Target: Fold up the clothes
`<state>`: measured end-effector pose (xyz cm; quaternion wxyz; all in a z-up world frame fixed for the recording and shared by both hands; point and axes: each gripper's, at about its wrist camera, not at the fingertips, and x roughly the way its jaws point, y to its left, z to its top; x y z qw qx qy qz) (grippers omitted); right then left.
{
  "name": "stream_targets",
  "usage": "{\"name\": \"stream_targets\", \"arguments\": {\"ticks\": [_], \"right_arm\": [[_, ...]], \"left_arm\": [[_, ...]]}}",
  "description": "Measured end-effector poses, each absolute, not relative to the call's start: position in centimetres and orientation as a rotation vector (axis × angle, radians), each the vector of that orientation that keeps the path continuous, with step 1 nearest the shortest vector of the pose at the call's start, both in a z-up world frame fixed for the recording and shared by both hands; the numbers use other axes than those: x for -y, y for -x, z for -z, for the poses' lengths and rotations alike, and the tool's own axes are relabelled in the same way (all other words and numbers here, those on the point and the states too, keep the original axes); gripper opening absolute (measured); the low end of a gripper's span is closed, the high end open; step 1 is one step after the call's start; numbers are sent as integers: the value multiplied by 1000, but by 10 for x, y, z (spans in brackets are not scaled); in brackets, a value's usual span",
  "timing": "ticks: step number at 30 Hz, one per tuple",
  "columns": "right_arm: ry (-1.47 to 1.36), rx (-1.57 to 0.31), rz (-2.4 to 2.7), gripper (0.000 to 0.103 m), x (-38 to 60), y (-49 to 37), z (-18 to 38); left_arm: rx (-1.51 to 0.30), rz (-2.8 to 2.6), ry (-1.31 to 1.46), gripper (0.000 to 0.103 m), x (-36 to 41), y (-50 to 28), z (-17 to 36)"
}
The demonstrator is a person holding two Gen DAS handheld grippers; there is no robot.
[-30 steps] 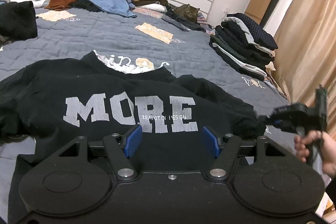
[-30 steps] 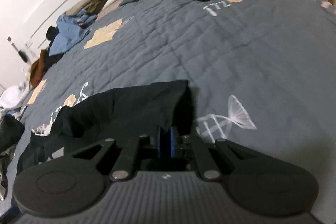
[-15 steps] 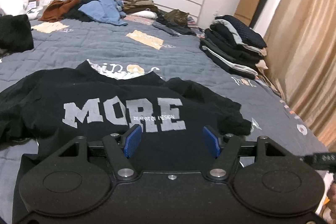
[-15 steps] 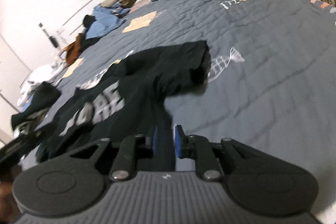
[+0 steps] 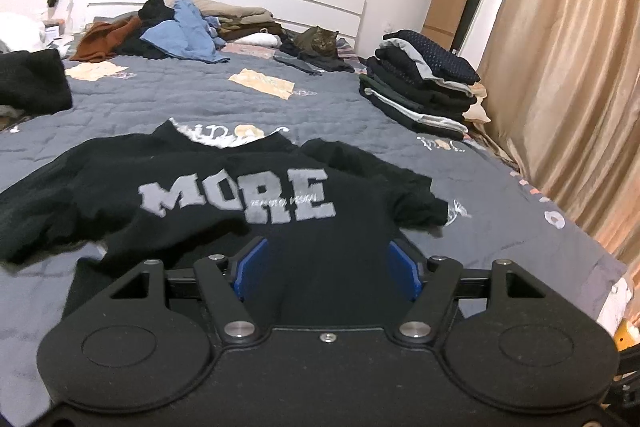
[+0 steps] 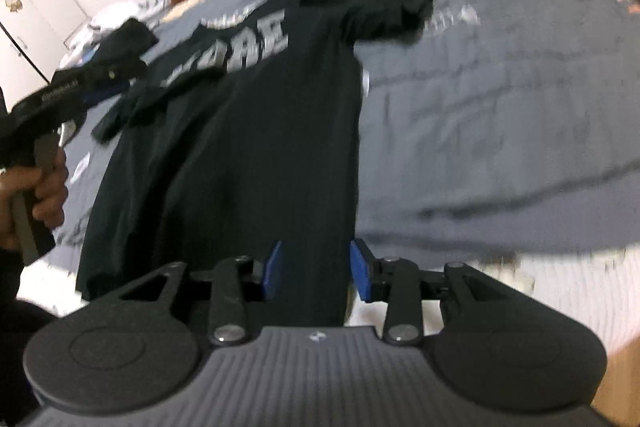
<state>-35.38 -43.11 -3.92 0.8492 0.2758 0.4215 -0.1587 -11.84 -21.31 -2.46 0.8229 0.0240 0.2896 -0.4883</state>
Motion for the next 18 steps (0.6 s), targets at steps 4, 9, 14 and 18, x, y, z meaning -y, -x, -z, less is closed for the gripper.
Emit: {"name": "stream_targets", "arguments": {"ticks": [4,9,14,18], "right_arm": [[-603,-946,336,38,420,365,55],[-656,-957,326,38,411,372,74],[-639,-948,326,38,402,373,80],[-633,-946,332,38,399,372,86]], "left_arm": [[-615,1023,-82,66,186,131,31],[-623,995,-130,66,148,143,41],[-667,943,-121,66,103,145,50],[-711,882,-128,66,69,145,54]]}}
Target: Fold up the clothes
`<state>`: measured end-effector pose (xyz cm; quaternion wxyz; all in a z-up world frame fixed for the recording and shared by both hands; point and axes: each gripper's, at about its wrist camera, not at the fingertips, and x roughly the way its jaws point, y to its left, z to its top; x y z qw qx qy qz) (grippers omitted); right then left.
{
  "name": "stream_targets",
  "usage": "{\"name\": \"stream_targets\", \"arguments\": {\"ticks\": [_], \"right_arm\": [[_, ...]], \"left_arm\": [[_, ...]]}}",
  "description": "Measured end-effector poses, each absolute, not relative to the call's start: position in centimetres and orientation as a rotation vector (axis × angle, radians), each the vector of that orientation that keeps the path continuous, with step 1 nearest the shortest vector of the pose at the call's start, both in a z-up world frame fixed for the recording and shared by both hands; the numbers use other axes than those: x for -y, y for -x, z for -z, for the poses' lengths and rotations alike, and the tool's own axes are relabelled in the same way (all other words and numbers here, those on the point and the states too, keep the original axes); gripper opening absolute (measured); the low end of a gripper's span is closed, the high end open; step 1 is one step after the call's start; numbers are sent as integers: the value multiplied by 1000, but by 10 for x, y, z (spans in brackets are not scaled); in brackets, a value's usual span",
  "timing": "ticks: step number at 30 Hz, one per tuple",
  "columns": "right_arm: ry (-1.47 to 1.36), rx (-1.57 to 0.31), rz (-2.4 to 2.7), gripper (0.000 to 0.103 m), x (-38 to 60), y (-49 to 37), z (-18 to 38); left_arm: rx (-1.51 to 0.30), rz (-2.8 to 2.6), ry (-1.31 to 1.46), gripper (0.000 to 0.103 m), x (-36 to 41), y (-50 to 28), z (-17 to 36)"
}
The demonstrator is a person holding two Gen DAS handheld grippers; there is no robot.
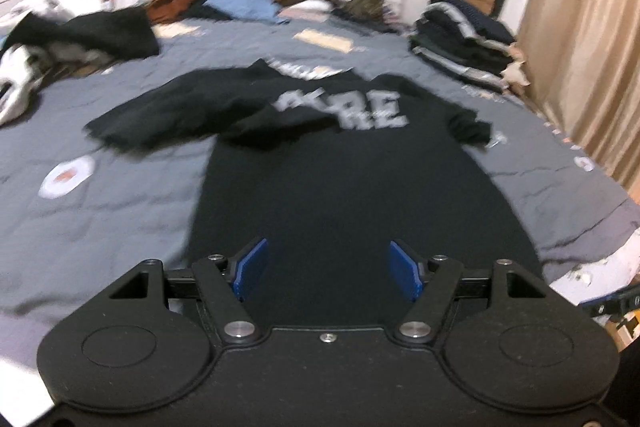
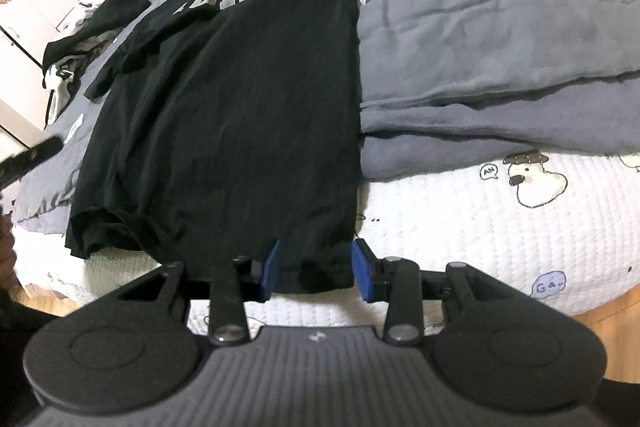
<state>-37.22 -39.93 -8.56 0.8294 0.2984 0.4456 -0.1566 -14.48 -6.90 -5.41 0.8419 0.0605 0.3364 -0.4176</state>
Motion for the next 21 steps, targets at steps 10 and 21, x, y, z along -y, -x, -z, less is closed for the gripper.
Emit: {"name": "stream_targets", "arguments": {"ticks": [10,21], "right_arm": [[-701,-930,391,38,400,380,102],[-818,-882,397,30,403,375,125]], "left_arm": [[-976,680,-139,66,15,125,81],[-1152,690,-11,36,2,104,125]]}}
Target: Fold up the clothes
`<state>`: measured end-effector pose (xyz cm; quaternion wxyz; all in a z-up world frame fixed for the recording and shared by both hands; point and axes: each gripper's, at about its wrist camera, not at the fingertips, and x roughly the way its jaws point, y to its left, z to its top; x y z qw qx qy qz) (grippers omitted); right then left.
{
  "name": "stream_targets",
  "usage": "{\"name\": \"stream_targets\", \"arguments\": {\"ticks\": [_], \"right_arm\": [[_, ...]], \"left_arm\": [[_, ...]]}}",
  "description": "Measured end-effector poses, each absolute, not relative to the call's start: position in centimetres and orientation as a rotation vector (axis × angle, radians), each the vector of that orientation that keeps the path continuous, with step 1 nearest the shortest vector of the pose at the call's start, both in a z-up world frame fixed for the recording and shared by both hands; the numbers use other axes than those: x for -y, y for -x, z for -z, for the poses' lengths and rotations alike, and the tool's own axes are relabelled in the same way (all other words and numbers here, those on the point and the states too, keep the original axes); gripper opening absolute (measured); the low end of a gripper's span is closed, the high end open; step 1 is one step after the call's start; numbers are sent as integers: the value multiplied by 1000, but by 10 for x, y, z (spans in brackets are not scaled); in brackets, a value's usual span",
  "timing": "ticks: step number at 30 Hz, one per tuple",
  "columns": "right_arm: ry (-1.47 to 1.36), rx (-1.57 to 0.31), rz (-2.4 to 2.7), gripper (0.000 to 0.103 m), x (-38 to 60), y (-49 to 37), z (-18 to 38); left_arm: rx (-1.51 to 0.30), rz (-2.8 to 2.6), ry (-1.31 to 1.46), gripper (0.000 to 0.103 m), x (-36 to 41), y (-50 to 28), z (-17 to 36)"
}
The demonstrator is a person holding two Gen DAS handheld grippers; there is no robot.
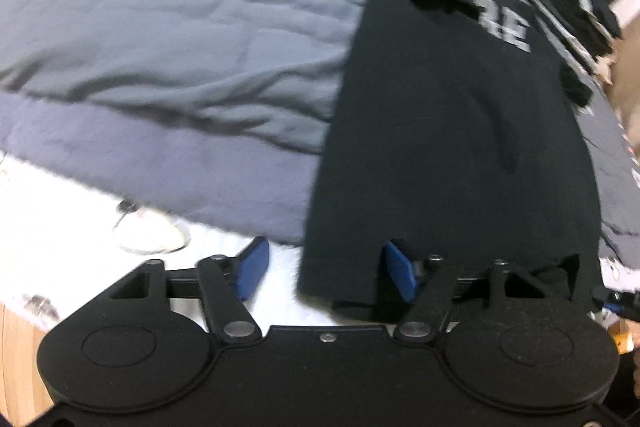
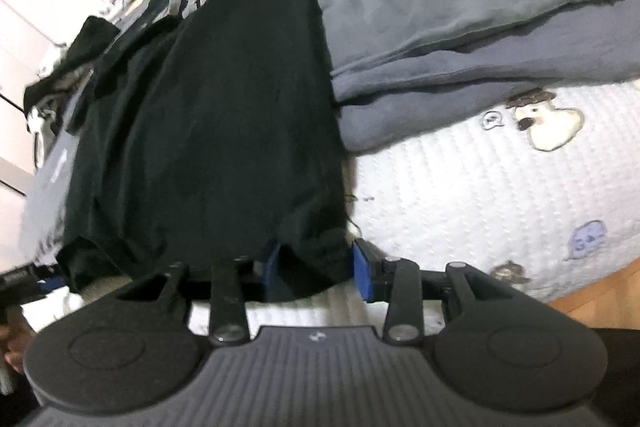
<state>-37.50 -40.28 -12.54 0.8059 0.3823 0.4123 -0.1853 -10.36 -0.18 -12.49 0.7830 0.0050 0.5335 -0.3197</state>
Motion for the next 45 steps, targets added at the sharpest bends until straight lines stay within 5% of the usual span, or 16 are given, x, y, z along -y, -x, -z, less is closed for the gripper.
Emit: {"name": "stream_targets", "arguments": {"ticks": [1,4,12,20,27,36,45], "right_arm": [[-840,-871,387,13,404,375,126],[-925,-818,348,11,408,382,120],[-991,-621,298,9,439,428,41],[-845,-880,296,10,437,424,49],[-744,-1045,351,16,432,415,72],[-690,-841,439,26,452,438,15],[-731,-578,310,35,461,371,0]], "left_arm": [[-1159,710,-6,26,4,106,125],[-1165,741,6,12,3,110,123],[-1074,867,24,9,-21,121,61],[-1164,873,-206,9,0,152,83],[-1207,802,-238,23,-6,156,94],[-1030,761,-77,51,-37,138,37],[-868,800,183,53,11,97,18]]}}
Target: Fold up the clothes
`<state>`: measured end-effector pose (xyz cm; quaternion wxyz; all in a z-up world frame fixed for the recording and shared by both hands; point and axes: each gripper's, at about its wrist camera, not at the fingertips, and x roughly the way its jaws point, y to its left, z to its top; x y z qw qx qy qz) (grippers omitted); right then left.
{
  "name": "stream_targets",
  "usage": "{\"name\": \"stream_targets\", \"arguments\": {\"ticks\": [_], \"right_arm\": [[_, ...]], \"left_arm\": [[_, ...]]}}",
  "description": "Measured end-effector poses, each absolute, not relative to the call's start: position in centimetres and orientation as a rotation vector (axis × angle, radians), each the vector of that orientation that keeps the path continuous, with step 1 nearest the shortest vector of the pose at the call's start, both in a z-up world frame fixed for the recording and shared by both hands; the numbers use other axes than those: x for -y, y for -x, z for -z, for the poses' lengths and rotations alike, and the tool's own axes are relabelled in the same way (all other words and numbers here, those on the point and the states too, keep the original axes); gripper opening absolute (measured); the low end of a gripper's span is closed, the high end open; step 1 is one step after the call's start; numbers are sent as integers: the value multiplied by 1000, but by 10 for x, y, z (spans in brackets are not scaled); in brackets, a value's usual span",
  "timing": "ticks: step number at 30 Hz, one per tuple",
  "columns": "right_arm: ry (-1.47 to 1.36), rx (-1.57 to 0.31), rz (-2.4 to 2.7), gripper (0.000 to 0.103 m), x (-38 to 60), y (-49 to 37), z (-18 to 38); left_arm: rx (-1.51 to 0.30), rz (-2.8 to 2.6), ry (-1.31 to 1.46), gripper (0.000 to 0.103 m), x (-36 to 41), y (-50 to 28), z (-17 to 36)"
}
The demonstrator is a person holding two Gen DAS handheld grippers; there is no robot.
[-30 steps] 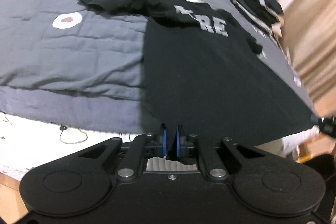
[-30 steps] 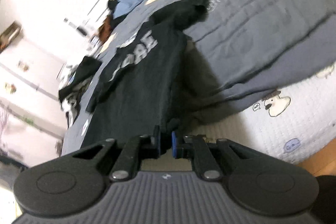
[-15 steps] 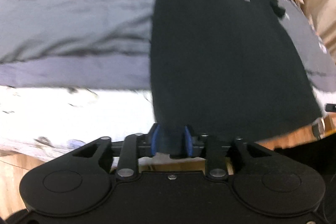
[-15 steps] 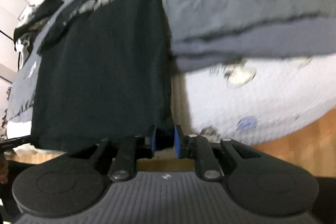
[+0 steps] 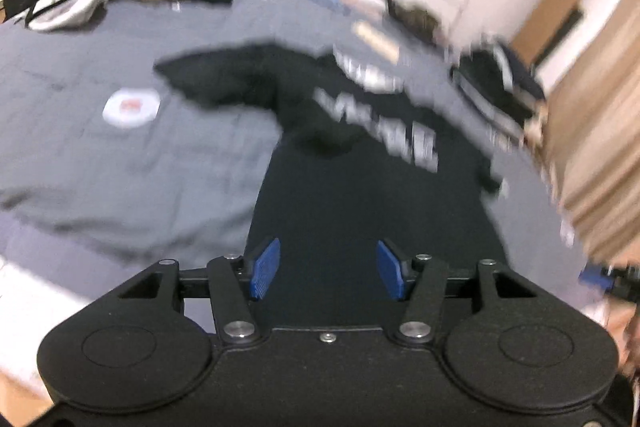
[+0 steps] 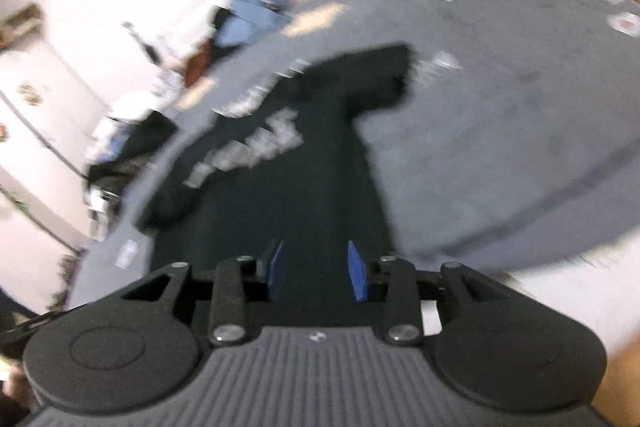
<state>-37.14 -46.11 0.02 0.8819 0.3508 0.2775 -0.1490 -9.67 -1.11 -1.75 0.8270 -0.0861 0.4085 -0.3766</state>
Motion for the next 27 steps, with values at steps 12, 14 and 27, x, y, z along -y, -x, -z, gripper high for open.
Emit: {"name": "stream_targets", "arguments": {"ticks": [12,14,27], "right_arm": [[-704,-468,105,39,455,246,-1],[-703,-472,93,39,458,231,0],[-719,-477,20,44,455,187,14]], "left_arm": [[-821,558,434,53,24,-24,42],[-832,548,466,53,24,-38,50],[-915,521,505,43,40,-86,98]]}}
